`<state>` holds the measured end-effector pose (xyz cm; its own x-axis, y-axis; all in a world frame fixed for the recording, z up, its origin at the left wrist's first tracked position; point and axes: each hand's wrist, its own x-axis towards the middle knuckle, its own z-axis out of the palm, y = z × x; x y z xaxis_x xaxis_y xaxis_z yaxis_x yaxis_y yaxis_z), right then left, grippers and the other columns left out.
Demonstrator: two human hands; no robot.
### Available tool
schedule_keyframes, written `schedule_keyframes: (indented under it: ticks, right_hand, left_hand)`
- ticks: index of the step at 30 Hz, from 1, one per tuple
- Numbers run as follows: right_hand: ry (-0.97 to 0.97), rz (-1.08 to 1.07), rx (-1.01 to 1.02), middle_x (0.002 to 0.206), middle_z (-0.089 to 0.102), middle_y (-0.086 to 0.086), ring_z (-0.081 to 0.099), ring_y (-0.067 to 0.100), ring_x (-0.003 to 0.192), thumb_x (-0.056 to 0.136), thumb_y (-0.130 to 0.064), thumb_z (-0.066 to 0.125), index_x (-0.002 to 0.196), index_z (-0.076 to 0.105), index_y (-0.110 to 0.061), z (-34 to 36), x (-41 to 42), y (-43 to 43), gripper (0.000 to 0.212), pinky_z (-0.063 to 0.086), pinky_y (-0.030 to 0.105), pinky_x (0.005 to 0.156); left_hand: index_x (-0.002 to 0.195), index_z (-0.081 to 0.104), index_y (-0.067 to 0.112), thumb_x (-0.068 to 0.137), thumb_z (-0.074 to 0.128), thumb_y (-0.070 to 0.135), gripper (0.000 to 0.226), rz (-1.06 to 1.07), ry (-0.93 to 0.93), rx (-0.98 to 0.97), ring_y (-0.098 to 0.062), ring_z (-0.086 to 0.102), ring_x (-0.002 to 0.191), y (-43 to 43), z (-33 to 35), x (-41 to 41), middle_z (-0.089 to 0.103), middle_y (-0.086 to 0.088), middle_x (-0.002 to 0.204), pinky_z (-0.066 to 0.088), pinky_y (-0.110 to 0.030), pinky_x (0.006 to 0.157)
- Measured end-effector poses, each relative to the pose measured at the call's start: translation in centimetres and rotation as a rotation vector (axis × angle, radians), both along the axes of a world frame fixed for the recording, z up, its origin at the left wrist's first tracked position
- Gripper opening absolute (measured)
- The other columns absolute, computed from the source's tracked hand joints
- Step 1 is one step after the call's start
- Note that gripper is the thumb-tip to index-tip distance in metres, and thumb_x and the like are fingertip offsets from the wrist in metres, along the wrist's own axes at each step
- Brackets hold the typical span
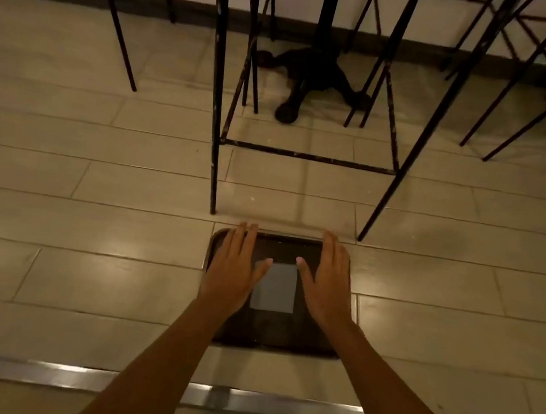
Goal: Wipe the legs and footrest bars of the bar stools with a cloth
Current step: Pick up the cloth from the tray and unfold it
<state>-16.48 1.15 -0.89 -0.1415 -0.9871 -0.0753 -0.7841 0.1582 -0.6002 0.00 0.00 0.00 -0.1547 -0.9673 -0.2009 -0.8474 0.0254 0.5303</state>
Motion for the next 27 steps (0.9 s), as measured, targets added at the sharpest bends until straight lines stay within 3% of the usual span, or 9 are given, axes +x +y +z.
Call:
schedule_keyframes:
  ticks: [6,9,14,21,27]
  right_hand:
    - [-0.260,-0.060,0.130,0.152,0.021,0.007,0.014,0.020,0.139,0.094,-0.026,0.049,0.145,0.015,-0.014,-8.7,0.7,-1.2,0.063,0.014,0.027,0.108]
    - [-0.356,-0.120,0.178,0.148,0.028,0.011,0.022,0.024,0.137,0.094,-0.024,0.048,0.145,0.020,-0.013,-13.0,1.1,-2.3,0.059,0.023,0.037,0.113]
    - [-0.473,-0.252,0.314,0.143,0.037,0.010,0.033,0.028,0.132,0.095,-0.030,0.045,0.143,0.026,-0.017,-18.9,0.7,-3.4,0.053,0.034,0.047,0.108]
    - [-0.556,-0.393,0.403,0.132,0.049,0.011,0.048,0.028,0.120,0.094,-0.025,0.047,0.134,0.039,-0.014,-24.4,0.1,-4.0,0.042,0.042,0.048,0.101]
    - [-0.587,-0.516,0.503,0.137,0.042,0.013,0.044,0.031,0.123,0.092,-0.026,0.051,0.139,0.029,-0.016,-26.5,0.1,-4.1,0.053,0.040,0.050,0.102]
  left_hand:
    - [0.149,0.002,0.018,0.095,0.041,0.042,0.071,0.058,0.155,0.180,-0.022,0.005,0.145,-1.1,-9.2,-0.1,0.005,-0.005,0.158,0.011,-0.035,0.117]
    - [0.149,0.004,0.018,0.095,0.042,0.041,0.070,0.112,0.226,0.272,-0.024,0.010,0.144,-2.0,-13.4,-0.6,0.009,-0.007,0.157,0.015,-0.038,0.115]
    - [0.148,0.013,0.011,0.096,0.042,0.037,0.064,0.224,0.319,0.410,-0.027,0.023,0.141,-3.4,-18.7,-1.4,0.022,-0.014,0.153,0.023,-0.036,0.112]
    - [0.146,0.021,0.006,0.099,0.038,0.033,0.057,0.406,0.404,0.499,-0.027,0.032,0.137,-4.5,-23.2,-2.0,0.032,-0.014,0.149,0.027,-0.033,0.109]
    - [0.144,0.023,0.004,0.099,0.040,0.025,0.053,0.529,0.467,0.576,-0.027,0.036,0.134,-4.4,-25.1,-2.2,0.037,-0.014,0.146,0.030,-0.031,0.106]
